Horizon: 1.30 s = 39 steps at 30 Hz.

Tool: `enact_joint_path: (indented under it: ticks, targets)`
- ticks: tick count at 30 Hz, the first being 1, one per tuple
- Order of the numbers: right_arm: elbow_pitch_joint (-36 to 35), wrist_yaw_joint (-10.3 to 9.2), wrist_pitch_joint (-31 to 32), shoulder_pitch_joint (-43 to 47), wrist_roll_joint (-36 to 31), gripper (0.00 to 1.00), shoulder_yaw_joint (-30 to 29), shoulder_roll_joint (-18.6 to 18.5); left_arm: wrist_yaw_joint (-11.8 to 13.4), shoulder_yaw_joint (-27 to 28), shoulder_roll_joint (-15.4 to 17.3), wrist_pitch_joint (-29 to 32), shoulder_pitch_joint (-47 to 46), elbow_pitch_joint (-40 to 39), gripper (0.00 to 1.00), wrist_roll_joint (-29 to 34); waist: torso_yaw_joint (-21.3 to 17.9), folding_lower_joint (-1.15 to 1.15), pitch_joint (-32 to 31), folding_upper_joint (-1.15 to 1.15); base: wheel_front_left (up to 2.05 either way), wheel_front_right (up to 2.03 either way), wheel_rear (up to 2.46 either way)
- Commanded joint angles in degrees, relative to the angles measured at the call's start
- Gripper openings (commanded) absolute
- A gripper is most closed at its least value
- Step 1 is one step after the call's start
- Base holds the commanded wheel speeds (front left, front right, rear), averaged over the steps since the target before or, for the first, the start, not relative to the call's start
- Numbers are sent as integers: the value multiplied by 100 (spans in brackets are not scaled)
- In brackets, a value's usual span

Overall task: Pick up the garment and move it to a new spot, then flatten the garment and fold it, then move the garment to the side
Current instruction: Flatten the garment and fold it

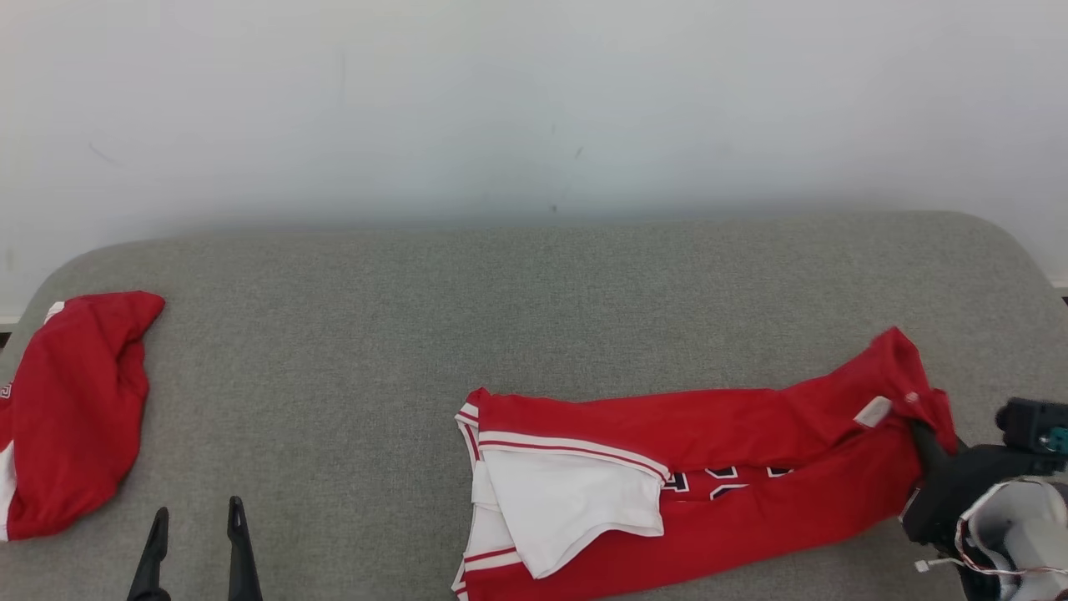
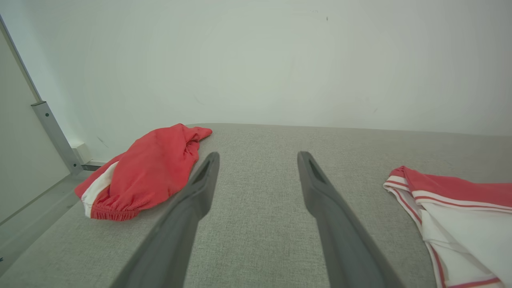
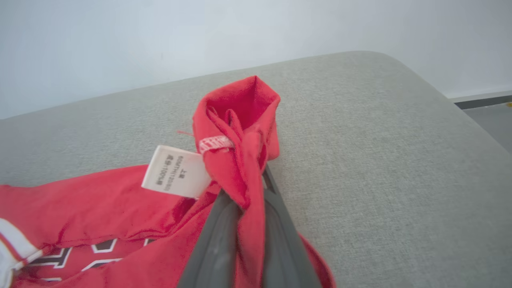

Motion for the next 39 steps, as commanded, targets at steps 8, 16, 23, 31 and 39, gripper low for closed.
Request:
enact_joint_path:
  ticks: [8, 16, 23, 31, 39]
  targets:
    - [-2273, -15, 359, 273, -115, 0, 760, 589, -1, 5, 40, -13, 88, -88, 100, 52, 47, 0, -12, 0, 0, 0, 0]
    - [-2707, -15, 845, 334, -477, 0, 938, 1640, -94, -171, -14, 21, -227, -10, 100, 70, 427, 0, 188, 0, 0, 0, 0]
    - [-1962, -15, 827, 34, -797, 0, 840, 2287, -166, -395, -187, 9, -556, 176, 100, 116, 772, 0, 366, 0, 0, 0, 0]
    - [-844, -15, 497, -343, -1079, 84, 899, 2614, -271, -496, -305, -13, -798, 540, 100, 96, 979, 0, 390, 0, 0, 0, 0]
    - [-1006, -16, -124, -448, -894, 100, 1114, 2382, -276, -351, -307, -26, -698, 659, 100, 80, 775, 0, 201, 0, 0, 0, 0]
